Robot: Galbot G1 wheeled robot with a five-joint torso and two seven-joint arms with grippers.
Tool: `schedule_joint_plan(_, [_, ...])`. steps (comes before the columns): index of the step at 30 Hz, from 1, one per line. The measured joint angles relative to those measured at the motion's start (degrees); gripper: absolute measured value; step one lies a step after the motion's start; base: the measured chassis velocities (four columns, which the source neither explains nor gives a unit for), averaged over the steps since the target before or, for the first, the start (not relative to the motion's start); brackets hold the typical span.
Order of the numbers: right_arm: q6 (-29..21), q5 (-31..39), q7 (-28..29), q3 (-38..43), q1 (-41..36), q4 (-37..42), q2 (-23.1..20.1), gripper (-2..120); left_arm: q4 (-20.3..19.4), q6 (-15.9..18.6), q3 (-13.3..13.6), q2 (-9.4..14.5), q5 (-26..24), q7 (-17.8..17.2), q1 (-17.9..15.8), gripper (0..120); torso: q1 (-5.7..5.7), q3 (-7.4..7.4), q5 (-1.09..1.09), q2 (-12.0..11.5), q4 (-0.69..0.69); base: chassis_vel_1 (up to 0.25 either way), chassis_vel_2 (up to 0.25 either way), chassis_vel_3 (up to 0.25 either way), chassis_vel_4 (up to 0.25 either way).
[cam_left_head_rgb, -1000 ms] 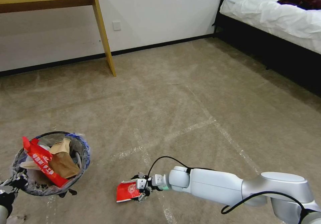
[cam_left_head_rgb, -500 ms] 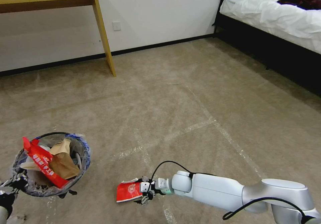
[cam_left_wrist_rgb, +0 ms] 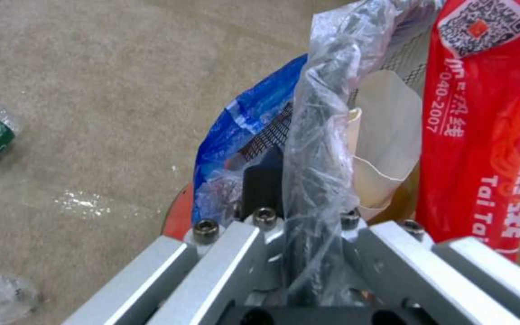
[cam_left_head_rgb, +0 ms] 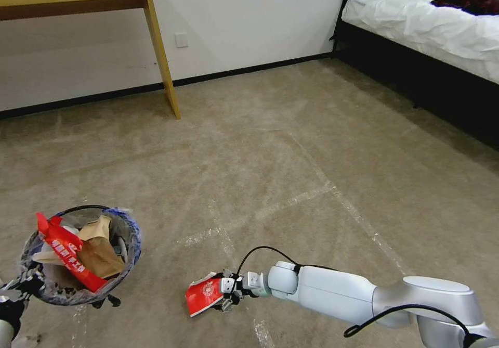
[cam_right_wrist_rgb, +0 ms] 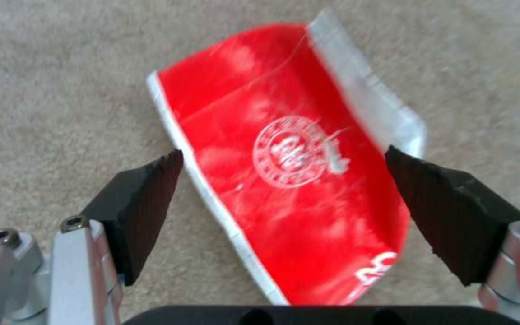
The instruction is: Pick up the trash bin and place the garbage on the floor into it.
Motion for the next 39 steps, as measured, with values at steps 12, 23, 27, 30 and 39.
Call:
schedule_joint_plan(12, [-4.70,2.25,1.99,-0.78,4.06,9.92,-4.59,87,1.22,0.08,0.55,-0.02,0.07,-0.05,-1.26,1,0.00,0.00,-0.01,0.00,0.00,0.000,0.000,0.000,0.000])
schedule_joint_plan(23, [-4.74,2.78,2.38,-1.77,4.55,8.02,-2.62,85,0.85,0.15,0.40,0.01,-0.16,-0.08,-1.22,1,0.00,0.00,0.00,0.00,0.00,0.000,0.000,0.000,0.000])
schedule_joint_plan(27, [-3.68,3.03,2.15,-1.77,3.90,6.07,-1.54,85,0.52,0.17,0.34,0.06,-0.17,-0.11,-1.02,1,0.00,-0.01,0.00,0.00,-0.01,0.000,0.000,0.000,0.000])
schedule_joint_plan(30, [-2.70,3.03,1.64,-1.60,3.50,4.29,-0.57,85,0.32,0.18,0.30,0.10,-0.19,-0.13,-0.81,1,0.00,-0.01,-0.01,0.00,0.00,0.000,0.000,0.000,0.000])
schedule_joint_plan(39, [0.14,2.22,0.10,-0.70,2.57,-0.45,1.42,85,-0.12,0.21,0.30,0.16,-0.12,-0.14,-0.22,1,0.00,-0.01,-0.01,0.00,0.00,0.000,0.000,0.000,0.000])
